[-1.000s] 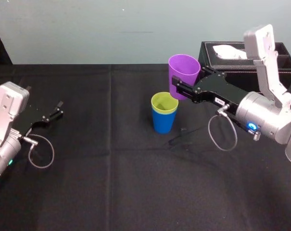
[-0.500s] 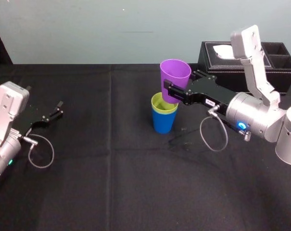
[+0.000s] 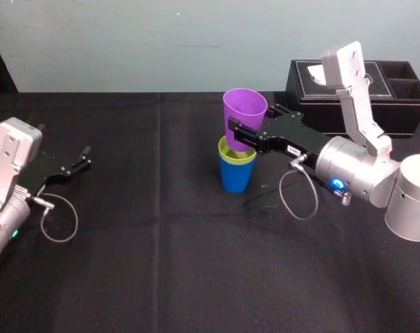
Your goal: Stack the three plastic cups sequentially using one hand.
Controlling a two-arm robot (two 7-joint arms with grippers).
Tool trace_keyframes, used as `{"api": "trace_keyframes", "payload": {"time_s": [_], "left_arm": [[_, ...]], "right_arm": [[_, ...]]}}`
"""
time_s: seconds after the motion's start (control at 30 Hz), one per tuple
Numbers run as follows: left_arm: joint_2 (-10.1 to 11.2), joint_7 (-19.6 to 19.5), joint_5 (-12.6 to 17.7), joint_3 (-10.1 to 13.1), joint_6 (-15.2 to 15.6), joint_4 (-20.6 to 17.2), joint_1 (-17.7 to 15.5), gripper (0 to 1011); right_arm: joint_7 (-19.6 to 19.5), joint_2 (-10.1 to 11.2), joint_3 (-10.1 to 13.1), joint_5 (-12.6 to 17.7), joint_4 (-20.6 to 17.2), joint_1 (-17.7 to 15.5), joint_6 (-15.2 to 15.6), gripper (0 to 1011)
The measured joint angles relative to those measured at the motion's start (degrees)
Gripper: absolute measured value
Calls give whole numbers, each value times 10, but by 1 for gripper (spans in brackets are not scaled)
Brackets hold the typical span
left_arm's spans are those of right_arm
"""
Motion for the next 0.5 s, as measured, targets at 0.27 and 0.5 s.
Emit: {"api": "trace_keyframes", "payload": {"time_s": [0.27, 0.5], "left_arm": [[0, 0, 0, 0, 0, 0, 0, 1011], [0, 0, 0, 0, 0, 0, 0, 1011]], "right_arm": [[-2, -1, -9, -6, 11, 4, -12, 719], [-3, -5, -14, -16, 23, 10, -25, 718]]}}
